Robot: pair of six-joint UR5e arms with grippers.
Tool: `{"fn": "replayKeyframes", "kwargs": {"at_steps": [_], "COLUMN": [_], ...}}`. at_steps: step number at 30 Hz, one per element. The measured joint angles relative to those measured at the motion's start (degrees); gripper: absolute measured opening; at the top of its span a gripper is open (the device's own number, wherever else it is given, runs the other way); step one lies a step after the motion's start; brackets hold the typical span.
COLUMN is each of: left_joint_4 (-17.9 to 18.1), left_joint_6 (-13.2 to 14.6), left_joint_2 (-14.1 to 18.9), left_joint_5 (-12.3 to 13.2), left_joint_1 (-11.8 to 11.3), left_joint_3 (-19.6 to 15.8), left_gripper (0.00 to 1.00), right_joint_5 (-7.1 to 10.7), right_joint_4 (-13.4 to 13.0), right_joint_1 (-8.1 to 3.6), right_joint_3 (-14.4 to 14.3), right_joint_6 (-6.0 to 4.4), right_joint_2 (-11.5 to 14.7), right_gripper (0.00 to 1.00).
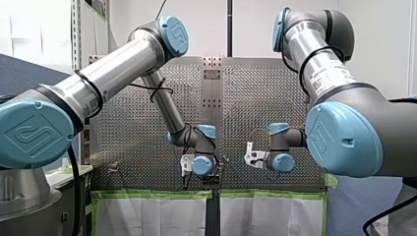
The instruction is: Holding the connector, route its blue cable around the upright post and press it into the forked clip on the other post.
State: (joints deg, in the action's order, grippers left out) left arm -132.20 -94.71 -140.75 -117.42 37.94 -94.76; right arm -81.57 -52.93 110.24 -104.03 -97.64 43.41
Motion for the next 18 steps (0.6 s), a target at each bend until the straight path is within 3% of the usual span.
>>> {"fn": "replayKeyframes", "kwargs": {"at_steps": [18], "left_joint_4": [-0.2], "left_joint_6": [1.1], "left_joint_2": [0.0], "left_joint_5": [1.1], "left_joint_1": [0.0], "left_joint_3": [0.2], "left_gripper": [0.0], "right_joint_5": [0.09], "right_joint_4": [0.0], "right_joint_1": [-1.17], "right_joint_3": [0.5], "right_joint_6": [-0.03], "right_joint_2": [0.0], "right_gripper": [0.0]}}
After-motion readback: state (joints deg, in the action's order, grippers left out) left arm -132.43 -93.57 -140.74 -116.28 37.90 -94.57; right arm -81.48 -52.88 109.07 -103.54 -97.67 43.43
